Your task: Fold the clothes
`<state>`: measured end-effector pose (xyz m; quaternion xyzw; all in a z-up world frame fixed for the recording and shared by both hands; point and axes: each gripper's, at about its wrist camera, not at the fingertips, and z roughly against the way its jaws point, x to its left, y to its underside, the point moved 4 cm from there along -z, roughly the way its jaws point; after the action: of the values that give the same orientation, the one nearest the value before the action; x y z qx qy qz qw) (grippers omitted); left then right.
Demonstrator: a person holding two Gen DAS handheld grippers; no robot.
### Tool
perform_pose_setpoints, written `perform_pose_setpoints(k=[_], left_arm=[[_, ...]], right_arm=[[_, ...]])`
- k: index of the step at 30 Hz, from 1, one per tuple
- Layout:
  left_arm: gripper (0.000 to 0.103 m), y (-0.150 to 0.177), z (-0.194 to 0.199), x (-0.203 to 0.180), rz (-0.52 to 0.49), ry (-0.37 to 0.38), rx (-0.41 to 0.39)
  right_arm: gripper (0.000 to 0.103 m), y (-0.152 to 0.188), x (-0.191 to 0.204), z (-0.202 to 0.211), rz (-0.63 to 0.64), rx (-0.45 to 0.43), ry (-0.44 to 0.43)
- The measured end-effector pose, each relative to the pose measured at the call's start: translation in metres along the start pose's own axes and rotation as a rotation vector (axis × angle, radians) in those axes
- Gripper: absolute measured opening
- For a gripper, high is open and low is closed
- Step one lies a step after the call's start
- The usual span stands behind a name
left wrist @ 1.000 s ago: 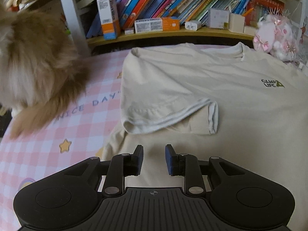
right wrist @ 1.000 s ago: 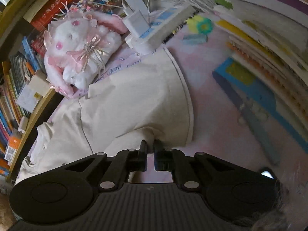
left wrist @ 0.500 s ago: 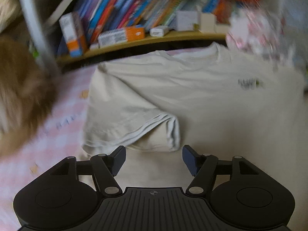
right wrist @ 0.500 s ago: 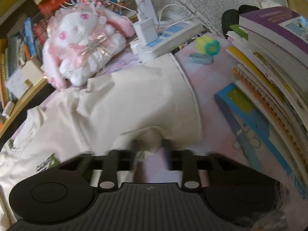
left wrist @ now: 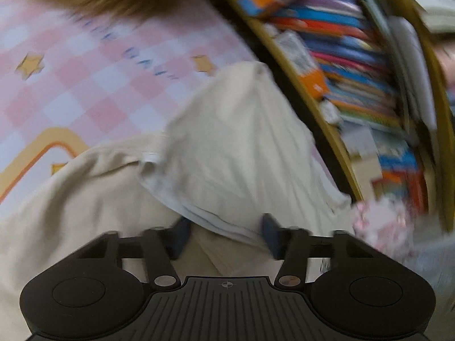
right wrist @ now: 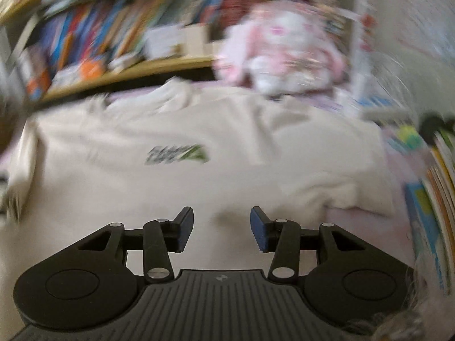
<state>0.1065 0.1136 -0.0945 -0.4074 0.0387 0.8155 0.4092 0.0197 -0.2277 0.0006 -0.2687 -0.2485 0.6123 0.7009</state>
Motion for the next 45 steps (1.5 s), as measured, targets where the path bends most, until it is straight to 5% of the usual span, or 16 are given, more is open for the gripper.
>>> perform_pose_setpoints(k=[2,6,10,22,31,35,39,41,42,43,45], left_arm=[[0.002,-0.012,0.012,-0.003,-0.066,-0.017,-0.037],[0.002,-0.039,0.037,-0.012,-0.223,-0.061,-0.122],[0.002,-0.100,0.057,-0.017,-0.519,-0.277,-0.262],[0.019,-0.144,0.018,-0.043,-0.947,-0.706,-0.355],[0.024,-0.079,-0.072,-0.147,-1.211,-0.276,-0.141],[0.028,-0.069,-0.114,-0.166,-1.268,-0.238,-0.105],[0.051,-0.060,-0.144,-0.182,-1.357,-0.222,-0.093],[0.055,-0.056,-0.154,-0.189,-1.394,-0.218,-0.087],[0.056,-0.054,-0.159,-0.192,-1.407,-0.217,-0.082],[0.057,-0.054,-0.165,-0.195,-1.413,-0.216,-0.075],[0.062,-0.053,-0.177,-0.199,-1.414,-0.216,-0.051]], right_arm=[[0.039,0.006,0.010,-0.006,0.051,0.018,-0.006],[0.035,0.016,0.016,-0.014,0.086,0.071,-0.020],[0.035,0.015,0.019,-0.016,0.160,0.064,-0.026],[0.035,-0.011,0.013,-0.026,0.208,0.102,-0.144],[0.035,-0.129,0.028,-0.103,0.562,-0.054,-0.209],[0.035,-0.171,0.041,-0.151,0.585,-0.022,-0.238],[0.036,-0.185,0.062,-0.186,0.675,0.007,-0.221],[0.034,-0.183,0.072,-0.205,0.747,0.063,-0.199],[0.030,-0.187,0.074,-0.211,0.753,0.070,-0.199],[0.006,-0.191,0.075,-0.217,0.746,0.078,-0.195],[0.002,-0.204,0.066,-0.229,0.596,0.076,-0.173]])
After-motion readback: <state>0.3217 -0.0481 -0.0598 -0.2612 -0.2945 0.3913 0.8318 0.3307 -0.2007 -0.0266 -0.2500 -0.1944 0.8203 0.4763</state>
